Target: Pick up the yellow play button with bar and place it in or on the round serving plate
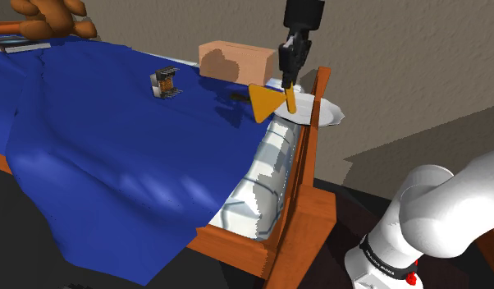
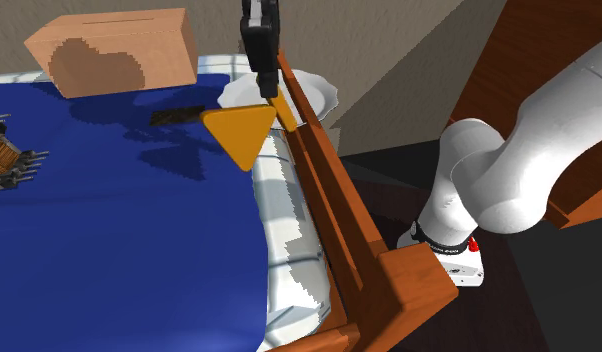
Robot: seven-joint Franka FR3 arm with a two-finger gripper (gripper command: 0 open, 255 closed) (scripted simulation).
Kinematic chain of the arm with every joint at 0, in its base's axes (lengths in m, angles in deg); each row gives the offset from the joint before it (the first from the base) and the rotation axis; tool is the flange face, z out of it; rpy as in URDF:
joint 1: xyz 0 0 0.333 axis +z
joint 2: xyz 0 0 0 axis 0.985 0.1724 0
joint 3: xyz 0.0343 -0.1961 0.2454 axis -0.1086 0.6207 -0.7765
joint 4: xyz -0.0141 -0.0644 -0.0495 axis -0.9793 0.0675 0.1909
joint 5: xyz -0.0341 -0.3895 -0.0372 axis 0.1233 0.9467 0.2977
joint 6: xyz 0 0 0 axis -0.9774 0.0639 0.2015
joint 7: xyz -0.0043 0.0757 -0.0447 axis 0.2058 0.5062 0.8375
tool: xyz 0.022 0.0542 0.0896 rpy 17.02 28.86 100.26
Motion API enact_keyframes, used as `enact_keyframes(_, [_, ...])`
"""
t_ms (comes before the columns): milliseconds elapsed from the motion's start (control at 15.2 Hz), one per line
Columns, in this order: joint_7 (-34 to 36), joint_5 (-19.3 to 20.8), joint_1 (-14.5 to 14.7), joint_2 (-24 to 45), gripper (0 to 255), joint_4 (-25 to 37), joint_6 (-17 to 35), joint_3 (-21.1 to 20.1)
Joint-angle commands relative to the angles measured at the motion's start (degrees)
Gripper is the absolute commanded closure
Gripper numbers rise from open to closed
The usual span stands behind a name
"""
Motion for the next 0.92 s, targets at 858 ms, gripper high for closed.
enact_keyframes(858, [-21.75,6.48,-5.97,4.52,255,7.00,-2.18,15.82])
